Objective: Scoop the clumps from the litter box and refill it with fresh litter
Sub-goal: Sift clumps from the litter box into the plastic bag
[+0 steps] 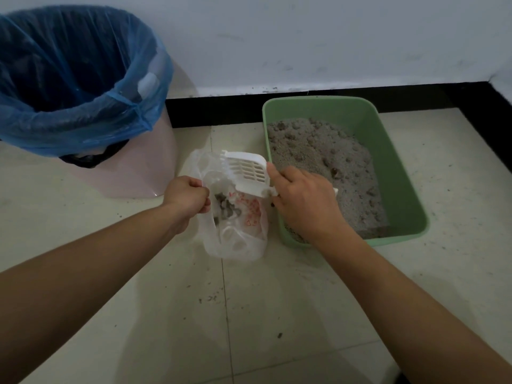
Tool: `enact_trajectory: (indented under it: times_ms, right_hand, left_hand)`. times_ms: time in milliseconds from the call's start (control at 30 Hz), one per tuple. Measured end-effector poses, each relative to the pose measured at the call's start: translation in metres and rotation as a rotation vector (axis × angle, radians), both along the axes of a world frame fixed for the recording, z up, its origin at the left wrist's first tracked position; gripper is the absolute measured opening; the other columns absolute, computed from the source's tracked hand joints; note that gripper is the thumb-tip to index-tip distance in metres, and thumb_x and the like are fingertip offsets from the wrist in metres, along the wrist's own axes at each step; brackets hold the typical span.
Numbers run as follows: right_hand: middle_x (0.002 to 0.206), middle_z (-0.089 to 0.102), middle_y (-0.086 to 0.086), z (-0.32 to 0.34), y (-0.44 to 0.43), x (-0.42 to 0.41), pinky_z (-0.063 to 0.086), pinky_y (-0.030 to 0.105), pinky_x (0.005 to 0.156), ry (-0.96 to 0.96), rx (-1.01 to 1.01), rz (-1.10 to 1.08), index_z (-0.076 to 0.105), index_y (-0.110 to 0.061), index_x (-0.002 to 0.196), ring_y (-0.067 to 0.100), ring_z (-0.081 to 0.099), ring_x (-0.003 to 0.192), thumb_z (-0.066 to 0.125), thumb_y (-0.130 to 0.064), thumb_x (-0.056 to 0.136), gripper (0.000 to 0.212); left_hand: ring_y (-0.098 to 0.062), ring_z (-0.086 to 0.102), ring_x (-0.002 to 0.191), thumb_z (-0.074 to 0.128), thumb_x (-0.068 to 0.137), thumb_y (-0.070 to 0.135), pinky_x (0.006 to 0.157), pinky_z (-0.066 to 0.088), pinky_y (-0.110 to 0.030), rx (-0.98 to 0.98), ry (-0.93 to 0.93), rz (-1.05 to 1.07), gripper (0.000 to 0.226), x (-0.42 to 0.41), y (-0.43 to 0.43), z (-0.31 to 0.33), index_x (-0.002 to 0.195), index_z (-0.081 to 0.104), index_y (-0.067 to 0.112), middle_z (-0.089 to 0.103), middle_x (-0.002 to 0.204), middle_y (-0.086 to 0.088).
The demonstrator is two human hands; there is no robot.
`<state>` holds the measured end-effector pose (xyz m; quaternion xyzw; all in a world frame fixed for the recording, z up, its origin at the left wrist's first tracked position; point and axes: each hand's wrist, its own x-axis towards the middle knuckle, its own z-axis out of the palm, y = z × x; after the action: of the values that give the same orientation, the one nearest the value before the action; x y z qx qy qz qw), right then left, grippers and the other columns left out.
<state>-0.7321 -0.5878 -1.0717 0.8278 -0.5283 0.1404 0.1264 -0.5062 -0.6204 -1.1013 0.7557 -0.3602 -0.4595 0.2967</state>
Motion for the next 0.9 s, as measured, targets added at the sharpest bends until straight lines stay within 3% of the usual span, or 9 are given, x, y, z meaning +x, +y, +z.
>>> enact_trajectory:
  times_ms: [100,200,267,367,533,633,767,833,900]
  right_hand:
    - [0.098,0.066,0.003,0.010,-0.004,-0.011,0.030,0.019,0.052,-0.178,0.092,-0.161,0.052,-0.013,0.140,0.017,0.057,0.065,0.061,-0.034,0.093,0.052]
    - [0.097,0.055,0.000,0.014,-0.014,-0.036,0.034,0.025,0.060,-0.295,0.221,-0.370,0.048,-0.020,0.140,0.013,0.047,0.076,0.046,-0.040,0.100,0.045]
    - [0.091,0.050,-0.001,0.009,-0.021,-0.056,0.039,0.029,0.063,-0.277,0.247,-0.457,0.053,-0.019,0.131,0.016,0.048,0.075,0.042,-0.041,0.101,0.039]
    - [0.093,0.060,0.006,-0.003,-0.033,-0.091,0.048,0.034,0.066,-0.198,0.267,-0.597,0.058,-0.014,0.117,0.024,0.057,0.076,0.041,-0.041,0.100,0.036]
    - [0.101,0.064,0.014,-0.011,-0.057,-0.135,0.039,0.033,0.063,-0.058,0.323,-0.734,0.061,-0.010,0.116,0.032,0.063,0.084,0.046,-0.038,0.100,0.036]
    - [0.085,0.058,0.008,-0.006,-0.084,-0.144,0.041,0.033,0.061,-0.003,0.341,-0.763,0.062,-0.012,0.109,0.026,0.052,0.071,0.048,-0.029,0.099,0.024]
    - [0.078,0.047,0.004,0.004,-0.123,-0.145,0.035,0.035,0.063,0.134,0.288,-0.694,0.057,-0.013,0.109,0.021,0.045,0.064,0.051,-0.023,0.097,0.016]
    - [0.080,0.048,0.004,0.004,-0.139,-0.144,0.034,0.036,0.068,0.210,0.258,-0.629,0.054,-0.014,0.111,0.021,0.043,0.066,0.055,-0.020,0.095,0.018]
    - [0.093,0.059,0.007,0.001,-0.155,-0.146,0.039,0.038,0.078,0.242,0.223,-0.541,0.054,-0.014,0.116,0.024,0.053,0.079,0.061,-0.020,0.090,0.028]
  left_hand:
    - [-0.034,0.059,0.098,0.063,0.086,0.017,0.080,0.049,-0.035,-0.051,-0.307,-0.052,0.042,-0.006,0.002,0.003,0.124,0.050,0.005,0.052,0.123,-0.016]
    - [-0.027,0.052,0.096,0.063,0.088,0.020,0.083,0.041,-0.032,-0.273,-0.491,-0.085,0.043,-0.020,0.001,0.013,0.124,0.044,0.007,0.044,0.127,-0.012]
    - [-0.023,0.053,0.093,0.061,0.088,0.020,0.083,0.042,-0.031,-0.377,-0.474,-0.116,0.035,-0.034,-0.006,0.016,0.118,0.046,0.009,0.046,0.119,-0.008]
    - [-0.022,0.057,0.085,0.055,0.091,0.025,0.081,0.048,-0.036,-0.355,-0.371,-0.180,0.029,-0.062,-0.019,0.010,0.117,0.048,0.014,0.055,0.115,-0.010]
    - [-0.032,0.060,0.108,0.039,0.096,0.044,0.098,0.047,-0.044,-0.208,-0.233,-0.275,0.061,-0.105,-0.036,-0.008,0.145,0.036,0.007,0.058,0.127,-0.021]
    - [-0.036,0.054,0.119,0.030,0.103,0.040,0.103,0.043,-0.043,-0.193,-0.256,-0.279,0.057,-0.126,-0.051,-0.016,0.144,0.038,0.002,0.050,0.137,-0.023]
    - [-0.029,0.051,0.078,0.024,0.106,0.031,0.074,0.040,-0.035,-0.280,-0.317,-0.229,0.043,-0.149,-0.073,-0.017,0.109,0.056,0.001,0.054,0.112,-0.023]
    - [-0.021,0.042,0.069,0.024,0.107,0.028,0.073,0.036,-0.031,-0.279,-0.357,-0.182,0.041,-0.156,-0.079,-0.017,0.110,0.055,0.003,0.050,0.110,-0.018]
    - [-0.018,0.041,0.068,0.024,0.108,0.027,0.073,0.035,-0.030,-0.267,-0.357,-0.137,0.040,-0.160,-0.082,-0.020,0.117,0.055,0.004,0.050,0.110,-0.017]
